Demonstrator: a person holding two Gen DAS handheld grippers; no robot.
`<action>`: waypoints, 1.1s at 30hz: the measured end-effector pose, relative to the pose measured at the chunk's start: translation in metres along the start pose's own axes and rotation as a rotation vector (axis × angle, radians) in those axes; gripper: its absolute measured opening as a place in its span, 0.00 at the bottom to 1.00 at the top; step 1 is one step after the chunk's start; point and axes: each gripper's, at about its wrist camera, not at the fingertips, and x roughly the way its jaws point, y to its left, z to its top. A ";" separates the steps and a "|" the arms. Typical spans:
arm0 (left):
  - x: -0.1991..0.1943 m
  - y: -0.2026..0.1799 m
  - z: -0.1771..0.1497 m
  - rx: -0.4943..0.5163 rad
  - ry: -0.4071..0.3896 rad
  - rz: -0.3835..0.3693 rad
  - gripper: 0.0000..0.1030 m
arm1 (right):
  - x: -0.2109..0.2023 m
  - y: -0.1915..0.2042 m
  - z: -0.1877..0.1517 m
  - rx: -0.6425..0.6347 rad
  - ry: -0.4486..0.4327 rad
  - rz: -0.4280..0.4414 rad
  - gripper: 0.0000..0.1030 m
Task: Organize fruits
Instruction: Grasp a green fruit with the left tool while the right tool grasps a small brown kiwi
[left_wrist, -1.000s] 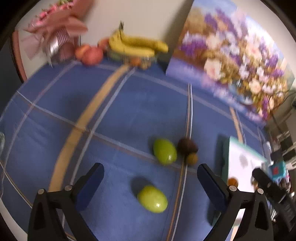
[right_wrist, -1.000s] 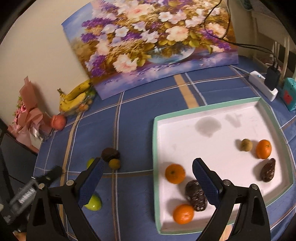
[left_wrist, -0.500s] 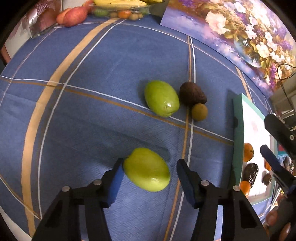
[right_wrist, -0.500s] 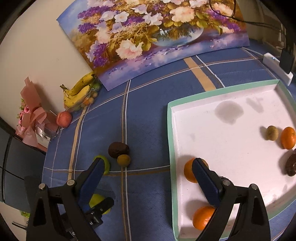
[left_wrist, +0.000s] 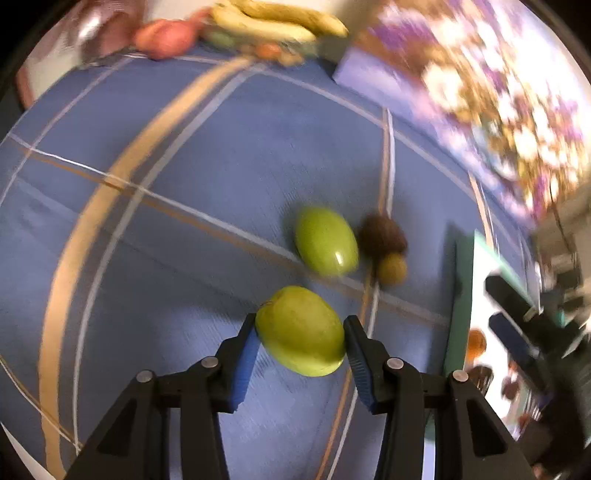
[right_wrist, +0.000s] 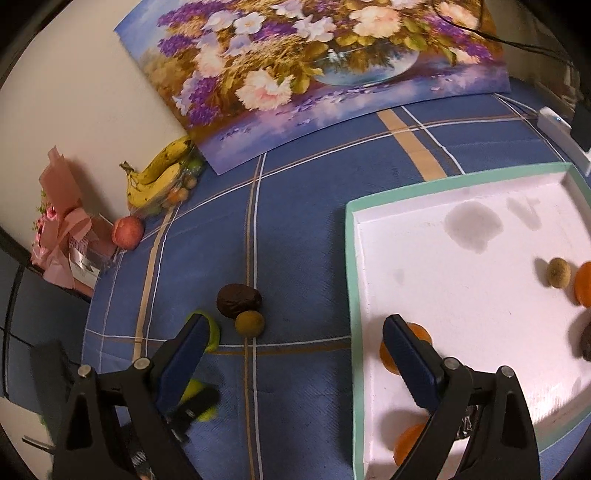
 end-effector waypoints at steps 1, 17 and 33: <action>-0.003 0.004 0.004 -0.024 -0.022 -0.001 0.47 | 0.002 0.003 0.000 -0.011 0.003 -0.002 0.75; -0.005 0.041 0.046 -0.177 -0.111 -0.026 0.47 | 0.062 0.038 -0.005 -0.145 0.120 0.030 0.45; -0.013 0.038 0.052 -0.181 -0.143 -0.061 0.47 | 0.053 0.045 0.002 -0.120 0.107 0.041 0.26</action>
